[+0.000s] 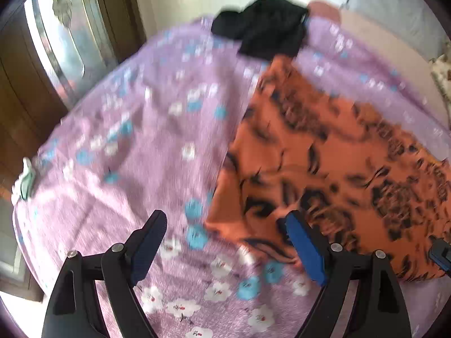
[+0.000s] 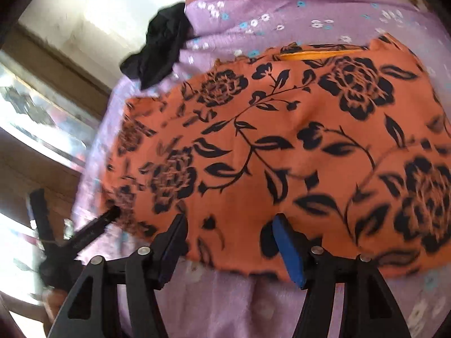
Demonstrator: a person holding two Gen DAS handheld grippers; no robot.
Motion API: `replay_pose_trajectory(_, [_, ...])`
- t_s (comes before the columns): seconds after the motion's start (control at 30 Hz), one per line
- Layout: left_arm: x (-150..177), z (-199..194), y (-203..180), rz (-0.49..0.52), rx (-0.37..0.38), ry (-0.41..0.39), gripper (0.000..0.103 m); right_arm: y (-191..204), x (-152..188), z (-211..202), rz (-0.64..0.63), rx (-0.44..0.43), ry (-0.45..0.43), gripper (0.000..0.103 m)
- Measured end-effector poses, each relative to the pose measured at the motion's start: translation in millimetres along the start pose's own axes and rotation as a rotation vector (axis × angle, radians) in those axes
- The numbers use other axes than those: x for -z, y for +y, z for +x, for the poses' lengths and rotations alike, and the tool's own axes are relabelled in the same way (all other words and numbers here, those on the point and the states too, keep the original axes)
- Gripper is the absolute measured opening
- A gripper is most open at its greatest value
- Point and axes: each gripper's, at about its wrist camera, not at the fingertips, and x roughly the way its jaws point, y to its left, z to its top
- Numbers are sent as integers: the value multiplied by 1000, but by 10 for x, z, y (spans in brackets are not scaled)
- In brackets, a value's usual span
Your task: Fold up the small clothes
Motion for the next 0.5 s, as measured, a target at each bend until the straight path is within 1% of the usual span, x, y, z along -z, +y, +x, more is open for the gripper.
replay_pose_trajectory(0.03, [-18,-71,-37,16,4,-38,88,-49,-10,-91,14,17,-37,66])
replay_pose_trajectory(0.07, [-37,-109,-79,31,-2,-59,88,-84,-30,-150,19,35,-72,65])
replay_pose_trajectory(0.1, [-47,-143,-138,53,-11,-87,88,-136,-66,-199,27,58,-107,62])
replay_pose_trajectory(0.13, [-54,-159,-176,68,-11,-99,88,-192,-95,-229,40,77,-125,53])
replay_pose_trajectory(0.17, [-54,-148,-242,91,-6,-103,88,-269,-129,-238,67,96,-132,50])
replay_pose_trajectory(0.23, [-115,-52,-320,125,-3,-82,88,-471,-204,-157,139,142,-104,50])
replay_pose_trajectory(0.27, [-110,24,-383,146,-9,-58,88,-575,-216,-73,175,149,-67,45])
replay_pose_trajectory(0.3, [-118,52,-392,158,-12,-42,88,-634,-229,-24,196,138,-56,42])
replay_pose_trajectory(0.37, [-107,195,-486,186,-25,-8,88,-622,-270,-27,187,136,-71,42])
replay_pose_trajectory(0.43, [-117,210,-523,201,-40,-26,88,-640,-271,-23,186,130,-74,44])
replay_pose_trajectory(0.5, [-126,220,-553,204,-39,-24,88,-670,-270,-23,207,109,-81,45])
